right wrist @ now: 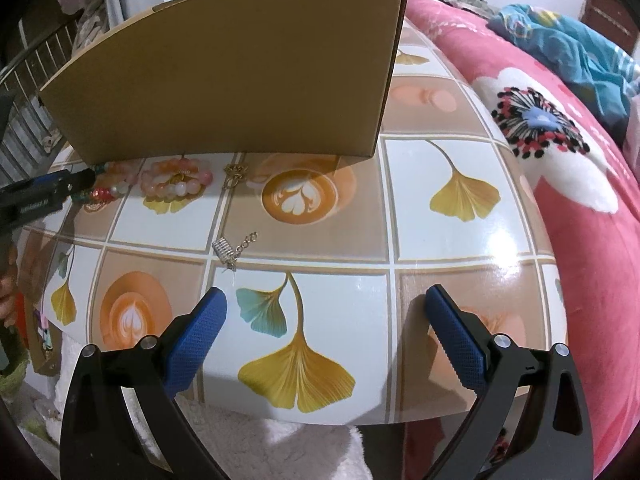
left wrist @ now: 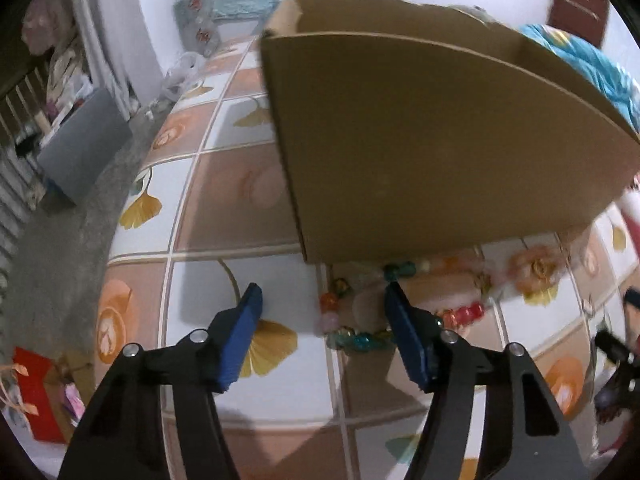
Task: Organize jewelry
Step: 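Move the left gripper back and grasp the multicolour beaded bracelet, then lift the beaded bracelet with the left gripper and carry it over the box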
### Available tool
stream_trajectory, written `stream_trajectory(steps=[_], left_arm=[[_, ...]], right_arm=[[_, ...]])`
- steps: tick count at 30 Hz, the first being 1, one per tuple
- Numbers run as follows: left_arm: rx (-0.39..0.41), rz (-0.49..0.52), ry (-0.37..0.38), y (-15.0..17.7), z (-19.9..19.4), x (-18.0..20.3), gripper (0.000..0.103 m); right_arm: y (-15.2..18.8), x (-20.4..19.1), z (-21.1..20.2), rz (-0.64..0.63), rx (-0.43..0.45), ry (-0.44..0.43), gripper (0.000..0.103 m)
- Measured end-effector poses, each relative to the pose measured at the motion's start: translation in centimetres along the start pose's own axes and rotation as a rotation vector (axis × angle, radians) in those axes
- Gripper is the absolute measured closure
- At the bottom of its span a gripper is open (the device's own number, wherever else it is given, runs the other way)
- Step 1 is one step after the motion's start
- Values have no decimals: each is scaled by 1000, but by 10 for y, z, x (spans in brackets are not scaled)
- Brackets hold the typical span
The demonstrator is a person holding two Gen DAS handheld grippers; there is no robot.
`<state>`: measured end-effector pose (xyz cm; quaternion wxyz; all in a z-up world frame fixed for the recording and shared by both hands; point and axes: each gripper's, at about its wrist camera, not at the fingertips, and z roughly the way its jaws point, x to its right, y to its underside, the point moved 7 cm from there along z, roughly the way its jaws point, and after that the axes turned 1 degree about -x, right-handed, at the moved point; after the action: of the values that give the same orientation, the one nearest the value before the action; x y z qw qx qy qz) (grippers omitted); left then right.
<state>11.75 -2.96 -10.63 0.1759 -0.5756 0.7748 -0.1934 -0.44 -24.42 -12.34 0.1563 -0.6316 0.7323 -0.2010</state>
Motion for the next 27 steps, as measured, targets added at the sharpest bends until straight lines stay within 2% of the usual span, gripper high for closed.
stream_trajectory(steps=[3,10,14,18,21,22,24,27], left_arm=[[-14,14,17,11,-7,1,49],[-22,25,39,31,-20,-7,71],[-12,19,52,33,-21,-14,75],[-1,29,50,31,-19,-14,77],[16,38,46,31,-20,-13,85],[17,40,48,30,-19,-14,91],[19,40,50,29,-19,-14,93],[28,33,69,30,-18,-15,93]], right_arm=[[0,0,0,-2,-1,-2,8],[0,1,0,-21,7,-14,8],[0,4,-4,-35,6,-29,8],[-10,0,-28,-30,79,-71,8],[-18,-18,-48,-85,153,-145,11],[-21,-32,-55,-115,179,-192,14],[-22,-50,-59,-148,183,-260,23],[-25,-83,-53,-166,128,-393,43]])
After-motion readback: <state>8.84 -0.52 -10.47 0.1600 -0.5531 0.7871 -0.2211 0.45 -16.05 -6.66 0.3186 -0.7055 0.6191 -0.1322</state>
